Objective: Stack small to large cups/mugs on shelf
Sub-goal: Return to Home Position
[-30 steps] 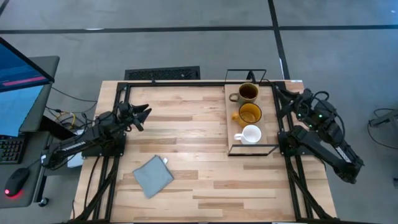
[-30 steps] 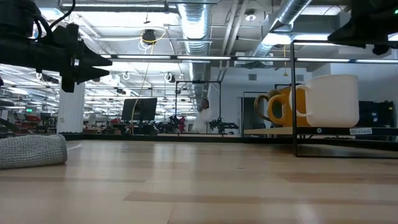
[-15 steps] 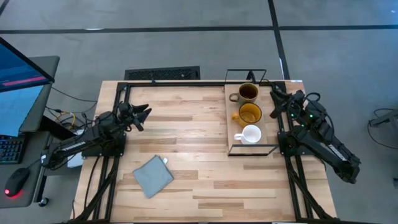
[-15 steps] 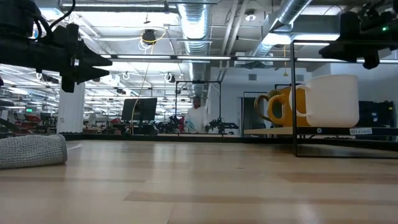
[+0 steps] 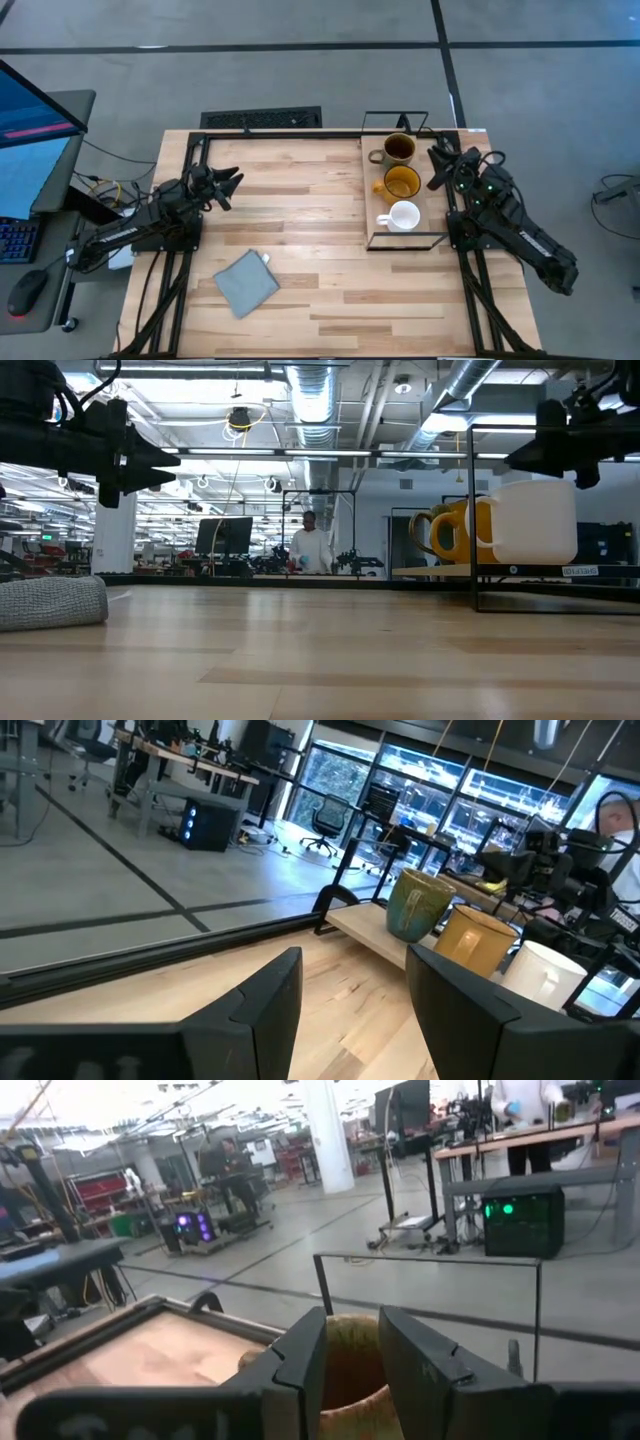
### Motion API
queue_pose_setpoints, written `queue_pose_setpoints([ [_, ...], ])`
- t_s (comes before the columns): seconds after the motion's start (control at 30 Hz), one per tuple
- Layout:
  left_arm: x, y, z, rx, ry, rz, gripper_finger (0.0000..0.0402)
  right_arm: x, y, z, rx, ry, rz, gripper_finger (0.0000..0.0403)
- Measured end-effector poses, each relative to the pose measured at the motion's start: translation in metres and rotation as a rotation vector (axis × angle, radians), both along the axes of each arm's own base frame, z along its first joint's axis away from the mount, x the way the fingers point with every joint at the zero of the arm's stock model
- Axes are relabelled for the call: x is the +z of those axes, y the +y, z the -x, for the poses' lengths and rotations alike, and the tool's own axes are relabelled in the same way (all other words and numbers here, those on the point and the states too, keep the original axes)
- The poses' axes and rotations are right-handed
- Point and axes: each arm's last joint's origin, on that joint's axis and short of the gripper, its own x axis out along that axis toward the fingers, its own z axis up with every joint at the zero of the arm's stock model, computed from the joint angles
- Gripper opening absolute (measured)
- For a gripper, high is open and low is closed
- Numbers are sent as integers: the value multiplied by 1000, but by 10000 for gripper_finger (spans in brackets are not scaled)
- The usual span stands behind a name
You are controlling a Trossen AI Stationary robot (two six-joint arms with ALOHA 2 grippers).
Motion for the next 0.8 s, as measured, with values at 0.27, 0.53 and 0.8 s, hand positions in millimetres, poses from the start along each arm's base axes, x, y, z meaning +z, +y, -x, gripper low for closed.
queue_pose_setpoints([
  [0.27,0,0,0,1,6,-8,171,-8,-2,-2,-2,-13,-29,118],
  [0.53,0,0,0,13,5,-7,171,-10,-2,-2,-3,-3,-39,118],
  [0.8,0,0,0,13,5,-8,171,-12,-2,-2,-4,12,-53,118],
])
